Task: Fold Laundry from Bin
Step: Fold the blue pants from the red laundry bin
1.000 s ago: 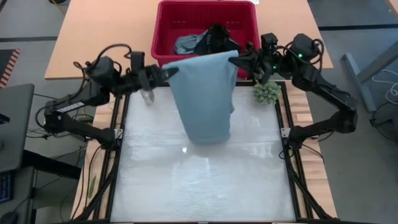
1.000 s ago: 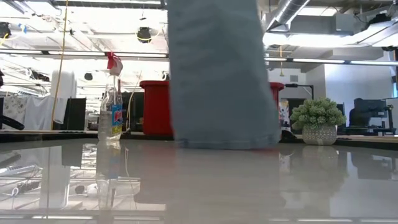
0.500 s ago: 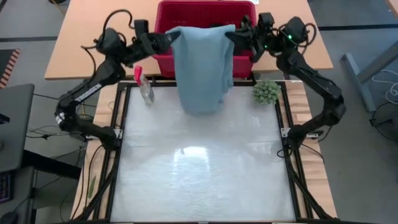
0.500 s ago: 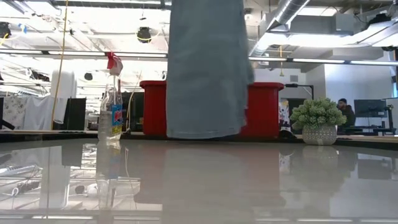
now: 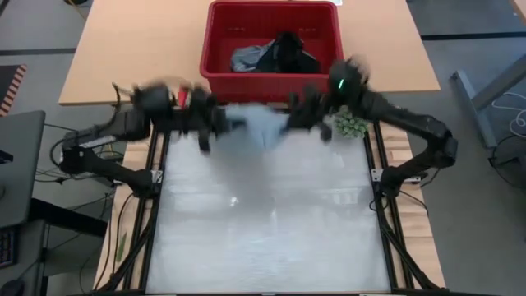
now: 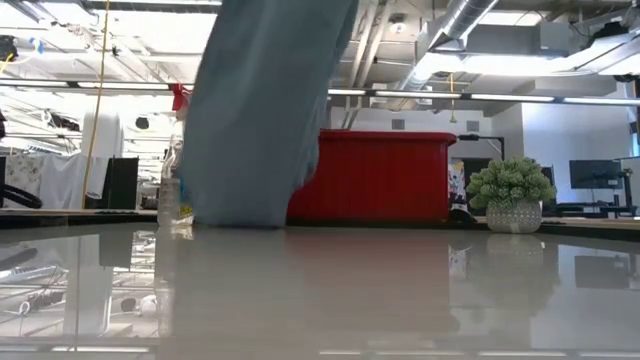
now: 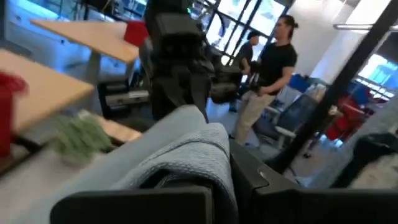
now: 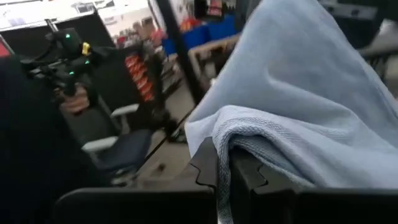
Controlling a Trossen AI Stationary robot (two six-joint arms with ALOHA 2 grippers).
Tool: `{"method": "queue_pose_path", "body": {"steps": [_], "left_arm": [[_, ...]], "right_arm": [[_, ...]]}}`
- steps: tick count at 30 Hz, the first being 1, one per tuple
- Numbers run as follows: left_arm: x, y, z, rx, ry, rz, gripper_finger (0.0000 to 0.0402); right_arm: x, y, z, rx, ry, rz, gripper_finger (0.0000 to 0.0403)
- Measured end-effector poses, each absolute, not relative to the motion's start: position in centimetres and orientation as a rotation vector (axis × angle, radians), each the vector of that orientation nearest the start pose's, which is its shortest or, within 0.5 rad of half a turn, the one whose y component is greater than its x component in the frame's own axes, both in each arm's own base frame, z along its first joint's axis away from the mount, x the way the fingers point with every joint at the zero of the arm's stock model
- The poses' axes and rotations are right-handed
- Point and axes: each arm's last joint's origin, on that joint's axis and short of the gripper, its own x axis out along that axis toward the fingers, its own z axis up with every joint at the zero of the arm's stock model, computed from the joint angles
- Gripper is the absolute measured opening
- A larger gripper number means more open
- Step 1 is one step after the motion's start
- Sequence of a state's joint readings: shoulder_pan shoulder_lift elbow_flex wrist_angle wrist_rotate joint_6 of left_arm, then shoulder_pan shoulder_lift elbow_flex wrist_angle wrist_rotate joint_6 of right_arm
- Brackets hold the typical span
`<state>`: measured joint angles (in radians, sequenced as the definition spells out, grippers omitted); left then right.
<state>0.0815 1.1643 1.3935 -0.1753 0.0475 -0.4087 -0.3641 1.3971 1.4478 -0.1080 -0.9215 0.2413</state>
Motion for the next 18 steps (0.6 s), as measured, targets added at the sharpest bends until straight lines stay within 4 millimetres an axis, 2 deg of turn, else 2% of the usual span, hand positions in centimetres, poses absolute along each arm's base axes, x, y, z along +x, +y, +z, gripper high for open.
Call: {"method": "queue_pose_path", "body": {"steps": [5,8,10,12,18], "left_arm": [[22.0,-3.9,40.6,-0.546,-0.063,0.014,0.0000],[21.2,-6.6,36.6,-0.648,-0.012,0.037,0.0000],[20.7,-7.8,34.6,-0.713,0.026,0.043,0.0000],[20.3,-8.6,33.4,-0.789,0.041,0.054,0.0000],[20.3,-10.4,30.9,-0.805,0.141,0.037,0.0000]], "right_arm": [[28.9,-1.7,39.2,0.381,0.239,0.601,0.0035],[28.9,1.3,37.1,0.439,0.329,0.580,0.0035],[28.9,2.6,36.2,0.473,0.379,0.548,0.0039],[28.9,3.3,35.7,0.490,0.417,0.528,0.0062],[28.3,4.5,34.1,0.515,0.592,0.514,0.0178]]}}
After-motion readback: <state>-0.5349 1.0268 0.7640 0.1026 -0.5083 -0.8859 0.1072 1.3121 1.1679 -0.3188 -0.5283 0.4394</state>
